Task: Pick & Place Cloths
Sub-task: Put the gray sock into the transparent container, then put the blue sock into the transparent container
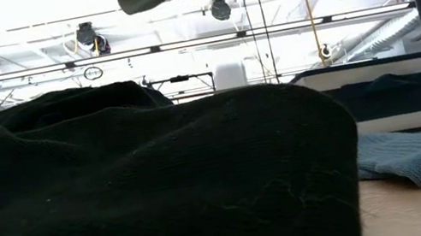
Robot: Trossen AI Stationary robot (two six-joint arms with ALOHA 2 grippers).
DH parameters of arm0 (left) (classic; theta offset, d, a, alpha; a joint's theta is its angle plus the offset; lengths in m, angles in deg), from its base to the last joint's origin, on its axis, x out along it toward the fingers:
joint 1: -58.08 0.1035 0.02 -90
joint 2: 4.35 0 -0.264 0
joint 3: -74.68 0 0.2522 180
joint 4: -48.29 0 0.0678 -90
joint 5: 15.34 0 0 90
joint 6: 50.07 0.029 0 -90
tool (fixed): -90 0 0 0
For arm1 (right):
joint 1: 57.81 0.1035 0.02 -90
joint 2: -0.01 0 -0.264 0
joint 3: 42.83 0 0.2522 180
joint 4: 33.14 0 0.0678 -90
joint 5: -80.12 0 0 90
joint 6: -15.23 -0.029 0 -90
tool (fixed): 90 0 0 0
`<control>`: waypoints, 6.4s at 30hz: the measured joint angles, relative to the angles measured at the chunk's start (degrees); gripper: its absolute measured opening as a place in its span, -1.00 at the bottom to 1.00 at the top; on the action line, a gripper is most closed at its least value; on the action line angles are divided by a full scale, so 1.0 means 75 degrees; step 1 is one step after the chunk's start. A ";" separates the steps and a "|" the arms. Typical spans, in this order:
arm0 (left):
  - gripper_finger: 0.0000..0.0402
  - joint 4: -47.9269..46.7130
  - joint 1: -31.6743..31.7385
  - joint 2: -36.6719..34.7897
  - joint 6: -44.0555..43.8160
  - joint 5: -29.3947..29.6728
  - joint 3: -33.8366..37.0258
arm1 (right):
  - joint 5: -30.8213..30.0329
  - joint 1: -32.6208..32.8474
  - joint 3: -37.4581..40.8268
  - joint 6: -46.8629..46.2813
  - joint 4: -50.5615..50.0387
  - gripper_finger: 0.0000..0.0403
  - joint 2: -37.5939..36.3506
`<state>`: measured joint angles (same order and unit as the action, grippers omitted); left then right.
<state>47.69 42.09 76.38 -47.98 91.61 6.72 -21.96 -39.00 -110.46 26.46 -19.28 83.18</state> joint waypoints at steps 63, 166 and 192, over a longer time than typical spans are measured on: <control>-1.00 -0.5864 0.8591 -0.0740 -0.1989 0.0344 -0.0009 | -0.0964 0.0207 0.0006 -0.1816 -0.4635 -0.42 -0.0063; 0.49 -0.5743 0.5298 -0.4368 0.0217 -0.1651 -0.0009 | 0.0522 0.0166 -0.1008 -0.3414 -0.6405 -0.94 0.3223; 0.49 -0.4304 0.2669 -0.2453 -0.0133 -0.2865 -0.0003 | -0.1621 0.0557 -0.0982 -0.1954 -0.4493 -1.00 -0.0488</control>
<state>15.42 62.11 57.98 -48.98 70.12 6.70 -34.12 -34.83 -117.83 11.81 -52.98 79.51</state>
